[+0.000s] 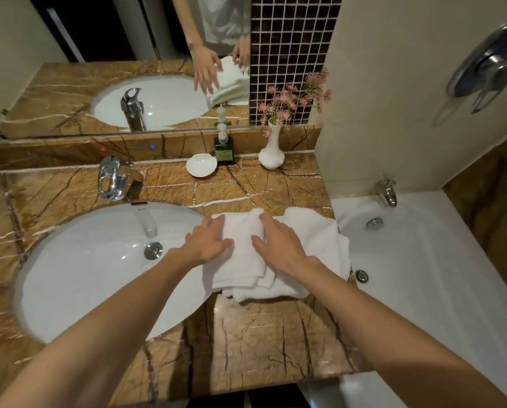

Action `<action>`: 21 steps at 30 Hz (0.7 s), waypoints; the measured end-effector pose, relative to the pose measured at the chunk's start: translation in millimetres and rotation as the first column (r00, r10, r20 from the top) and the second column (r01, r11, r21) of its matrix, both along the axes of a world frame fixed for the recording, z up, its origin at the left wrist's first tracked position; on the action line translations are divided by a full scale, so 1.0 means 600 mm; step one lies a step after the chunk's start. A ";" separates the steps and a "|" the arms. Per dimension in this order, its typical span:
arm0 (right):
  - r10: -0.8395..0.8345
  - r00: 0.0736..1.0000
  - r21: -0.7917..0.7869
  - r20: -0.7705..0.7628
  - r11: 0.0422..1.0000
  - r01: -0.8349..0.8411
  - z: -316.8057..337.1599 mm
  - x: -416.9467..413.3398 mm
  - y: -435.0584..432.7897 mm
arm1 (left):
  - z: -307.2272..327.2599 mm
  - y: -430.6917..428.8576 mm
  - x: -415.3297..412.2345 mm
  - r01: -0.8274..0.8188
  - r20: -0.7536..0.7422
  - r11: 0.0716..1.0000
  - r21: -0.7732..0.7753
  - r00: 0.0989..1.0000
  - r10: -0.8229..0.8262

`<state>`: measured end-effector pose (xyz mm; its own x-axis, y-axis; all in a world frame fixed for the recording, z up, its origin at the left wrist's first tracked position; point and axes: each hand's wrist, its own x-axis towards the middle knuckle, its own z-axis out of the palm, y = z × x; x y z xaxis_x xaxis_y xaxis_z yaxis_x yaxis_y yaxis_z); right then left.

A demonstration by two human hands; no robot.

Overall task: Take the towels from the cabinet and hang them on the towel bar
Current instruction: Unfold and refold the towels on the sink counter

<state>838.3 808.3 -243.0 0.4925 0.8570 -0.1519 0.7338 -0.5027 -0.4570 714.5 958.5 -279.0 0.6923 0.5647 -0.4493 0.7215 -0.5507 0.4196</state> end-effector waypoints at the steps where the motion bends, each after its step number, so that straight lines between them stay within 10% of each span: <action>1: -0.057 0.997 -0.041 -0.047 0.998 0.055 0.003 0.001 0.012 | 0.003 0.003 0.002 -0.030 0.014 0.999 -0.031 0.999 0.030; 11: -0.147 0.804 0.041 -0.577 0.977 0.208 -0.004 -0.009 0.037 | 0.028 0.000 -0.012 0.043 -0.026 0.984 0.171 0.999 -0.039; 21: 0.320 0.931 -0.070 -0.174 0.939 -0.336 0.041 0.030 0.076 | 0.069 0.008 -0.074 0.069 0.281 0.979 0.189 0.952 -0.121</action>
<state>856.5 854.1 -218.7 0.1496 0.9439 -0.2944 0.7877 -0.2937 -0.5415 670.4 963.3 -237.5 0.8320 0.5415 -0.1211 0.5238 -0.6945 0.4933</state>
